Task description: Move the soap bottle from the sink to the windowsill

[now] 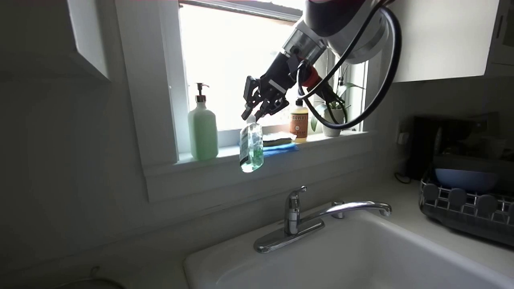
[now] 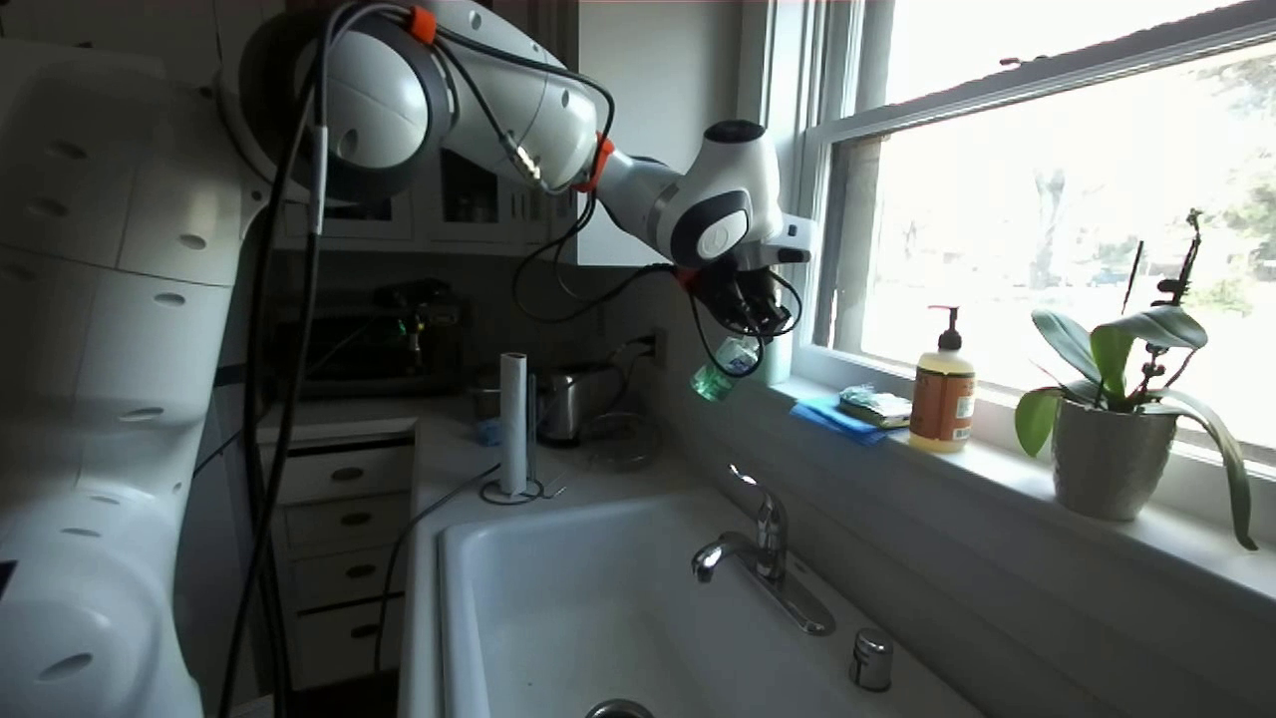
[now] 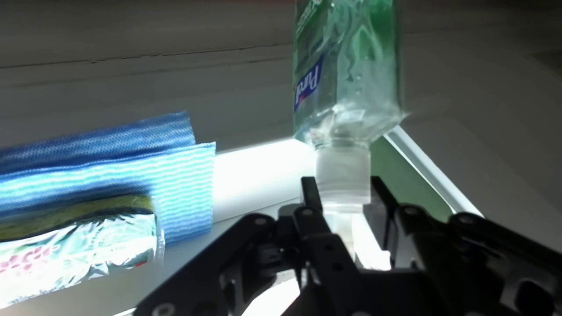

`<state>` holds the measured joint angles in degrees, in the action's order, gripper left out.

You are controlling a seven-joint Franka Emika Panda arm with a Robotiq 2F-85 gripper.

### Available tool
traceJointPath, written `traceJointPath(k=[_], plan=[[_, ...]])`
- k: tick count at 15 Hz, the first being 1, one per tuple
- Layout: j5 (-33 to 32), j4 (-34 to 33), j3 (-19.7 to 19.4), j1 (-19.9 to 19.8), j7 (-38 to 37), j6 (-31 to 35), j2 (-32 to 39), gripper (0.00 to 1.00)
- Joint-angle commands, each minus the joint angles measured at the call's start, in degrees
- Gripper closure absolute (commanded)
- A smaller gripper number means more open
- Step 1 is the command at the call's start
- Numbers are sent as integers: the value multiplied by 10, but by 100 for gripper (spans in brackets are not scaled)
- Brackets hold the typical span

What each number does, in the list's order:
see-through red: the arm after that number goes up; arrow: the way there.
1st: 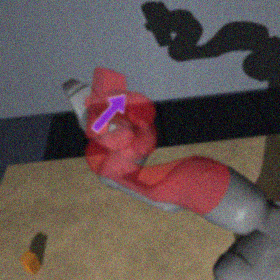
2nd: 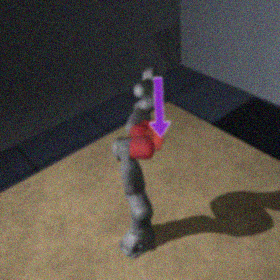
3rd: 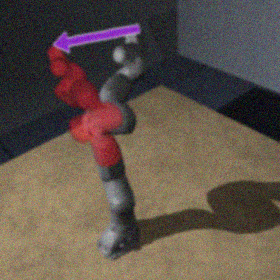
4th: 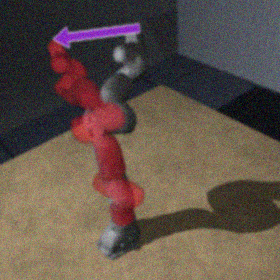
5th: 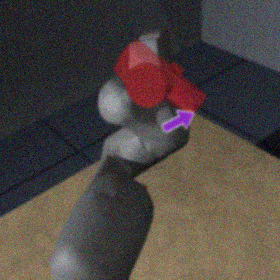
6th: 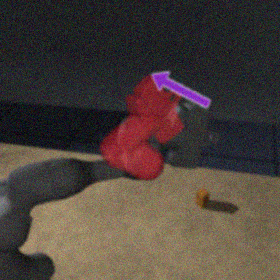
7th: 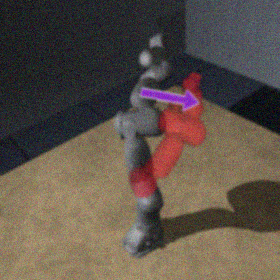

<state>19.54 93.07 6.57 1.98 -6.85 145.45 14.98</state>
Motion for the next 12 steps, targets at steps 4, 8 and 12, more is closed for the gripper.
traceJointPath(k=[4, 8, 12], plan=[[16, -35, 10, 0, 44, 20, 24, 92], [21, -86, 30, -6, 111, 32, 62, 92], [-10, -136, 25, 0, 119, 41, 89, 92]])
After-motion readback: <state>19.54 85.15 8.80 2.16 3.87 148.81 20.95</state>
